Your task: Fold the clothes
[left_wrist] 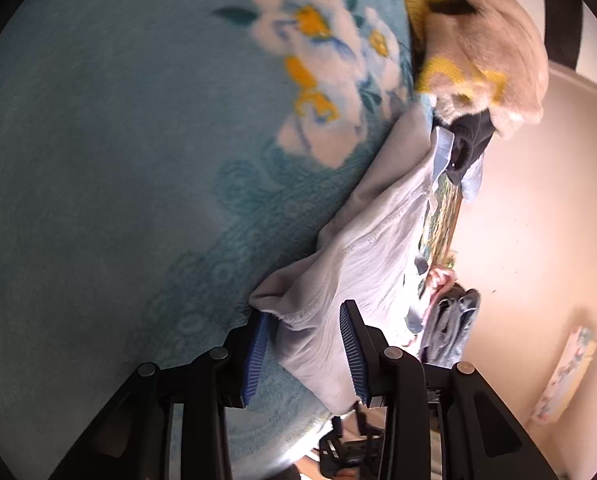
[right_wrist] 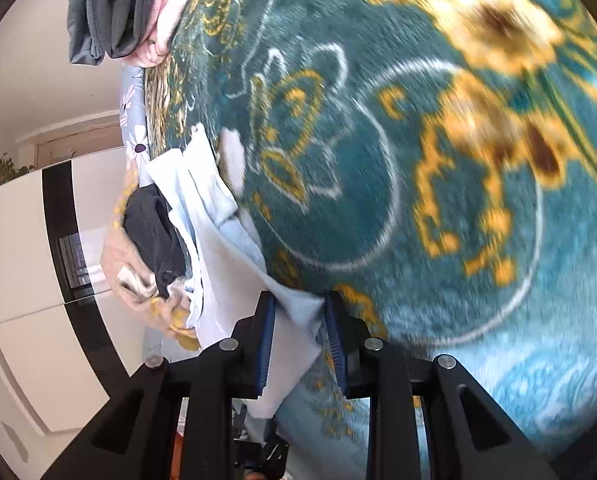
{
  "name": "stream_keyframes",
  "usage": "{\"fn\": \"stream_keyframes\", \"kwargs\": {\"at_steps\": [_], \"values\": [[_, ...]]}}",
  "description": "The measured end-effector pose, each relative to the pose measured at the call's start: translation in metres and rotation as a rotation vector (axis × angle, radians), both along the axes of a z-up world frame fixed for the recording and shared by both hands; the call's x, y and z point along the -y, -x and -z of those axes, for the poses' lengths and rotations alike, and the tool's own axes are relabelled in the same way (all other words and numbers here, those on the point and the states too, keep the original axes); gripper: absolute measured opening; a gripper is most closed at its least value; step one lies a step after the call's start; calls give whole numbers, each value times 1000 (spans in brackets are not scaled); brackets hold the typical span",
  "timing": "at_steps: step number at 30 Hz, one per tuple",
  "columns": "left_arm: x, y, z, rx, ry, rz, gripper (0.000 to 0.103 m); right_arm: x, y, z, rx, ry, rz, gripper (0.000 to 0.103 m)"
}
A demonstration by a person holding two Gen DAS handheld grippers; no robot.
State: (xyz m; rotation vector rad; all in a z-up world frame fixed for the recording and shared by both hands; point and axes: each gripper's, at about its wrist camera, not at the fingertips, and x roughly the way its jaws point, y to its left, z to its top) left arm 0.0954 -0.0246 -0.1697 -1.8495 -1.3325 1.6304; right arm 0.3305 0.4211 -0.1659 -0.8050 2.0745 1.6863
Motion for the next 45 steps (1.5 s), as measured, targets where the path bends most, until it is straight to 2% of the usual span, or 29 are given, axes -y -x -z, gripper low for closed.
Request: {"fn": "stream_keyframes", "kwargs": {"at_steps": [3,4,5,6,7,8,12,15,19,21,23,26,28,30,34,38,39,43,45], "values": [[3,-2,0,15,3,-29,36,0,2,2,-10,24,10,28],[4,-2,0,20,10,-32,30,0,3,1,-11,28,6,28],[6,-2,0,26,17,-35,19,1,5,1,-11,30,0,28],[7,-1,-3,22,29,-37,14,1,7,-1,-8,27,-15,27],[7,0,-7,15,42,-38,12,1,10,-4,-5,22,-31,23],[6,1,-13,5,46,-36,9,1,13,-7,0,9,-45,11],[2,2,-43,-74,39,5,7,-1,23,-28,21,-59,-101,6],[-3,0,-71,-136,22,56,7,2,23,-54,-14,-135,-148,5],[2,-24,-93,-167,19,152,7,12,1,-78,-52,-194,-190,5],[10,-43,-87,-151,41,191,7,18,-13,-88,-65,-217,-208,5],[20,-61,-64,-74,75,202,7,24,-34,-80,-31,-203,-206,5],[39,-82,-24,78,18,114,7,31,-55,-55,29,-136,-187,5],[43,-84,-13,103,4,92,7,35,-64,-43,60,-109,-187,5],[45,-81,-15,100,-13,124,9,34,-62,-48,78,-140,-213,5],[47,-62,-29,53,0,256,11,30,-60,-58,114,-204,-262,9],[50,-37,-52,-80,75,344,11,19,-61,-66,177,-286,-277,9],[44,-29,-55,-113,104,369,12,16,-60,-66,183,-294,-274,9],[8,3,-61,-242,236,478,25,3,-40,-74,190,-351,-300,9],[-11,20,-63,-306,302,531,25,-3,-18,-79,217,-395,-339,9]]}}
